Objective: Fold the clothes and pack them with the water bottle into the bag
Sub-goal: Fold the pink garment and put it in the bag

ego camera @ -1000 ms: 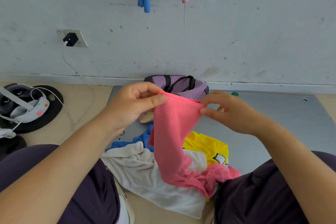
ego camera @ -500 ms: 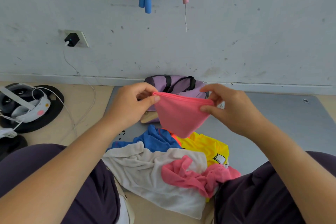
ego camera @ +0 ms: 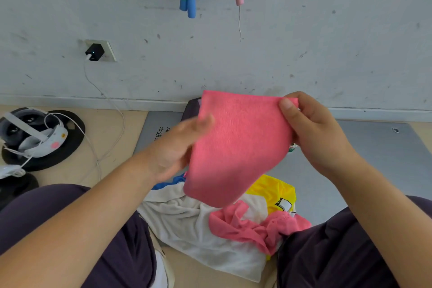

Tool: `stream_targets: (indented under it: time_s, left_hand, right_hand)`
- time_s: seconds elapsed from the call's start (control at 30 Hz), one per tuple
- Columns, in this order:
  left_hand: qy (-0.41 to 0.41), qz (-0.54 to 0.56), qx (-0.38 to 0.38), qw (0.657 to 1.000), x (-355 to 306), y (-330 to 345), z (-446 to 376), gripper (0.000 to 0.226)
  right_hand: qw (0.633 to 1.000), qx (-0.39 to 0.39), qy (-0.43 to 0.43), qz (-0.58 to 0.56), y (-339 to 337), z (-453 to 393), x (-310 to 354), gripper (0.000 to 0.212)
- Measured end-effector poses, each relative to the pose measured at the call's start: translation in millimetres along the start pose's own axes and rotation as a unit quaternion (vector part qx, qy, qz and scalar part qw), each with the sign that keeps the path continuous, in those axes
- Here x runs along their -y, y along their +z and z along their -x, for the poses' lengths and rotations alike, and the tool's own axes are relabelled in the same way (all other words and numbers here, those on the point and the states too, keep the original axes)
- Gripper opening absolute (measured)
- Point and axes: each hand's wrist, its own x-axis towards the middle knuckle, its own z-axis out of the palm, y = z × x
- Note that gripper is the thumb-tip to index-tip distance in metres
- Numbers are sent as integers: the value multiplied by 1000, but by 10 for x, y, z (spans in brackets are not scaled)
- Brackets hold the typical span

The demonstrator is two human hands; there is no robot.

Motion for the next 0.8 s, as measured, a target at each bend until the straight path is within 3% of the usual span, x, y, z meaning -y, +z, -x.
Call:
stream_targets:
  time_s: [0.07, 0.17, 0.23, 0.3, 0.5, 0.63, 0.8]
  left_hand:
    - [-35, -63, 15, 997, 76, 51, 27, 35]
    - [-9, -36, -59, 998, 129, 79, -35, 23]
    - [16, 9, -79, 997, 103, 44, -62, 21]
    - [31, 6, -85, 996, 81, -11, -72, 22]
    - [39, -90, -156, 983, 55, -49, -98, 36]
    - [65, -77, -190, 977, 48, -60, -81, 55]
    - [111, -36, -208, 971, 35, -64, -93, 38]
  right_hand:
    - [999, -8, 8, -46, -2, -3, 3, 23]
    - [989, 63, 63, -120, 2, -5, -38, 43]
    - [982, 133, 96, -97, 32, 17, -71, 51]
    - [979, 157, 111, -63, 63, 38, -111, 42]
    - [985, 89, 83, -120, 85, 46, -97, 26]
    - [990, 42, 77, -114, 96, 45, -69, 21]
    - [995, -28, 52, -83, 88, 33, -73, 35]
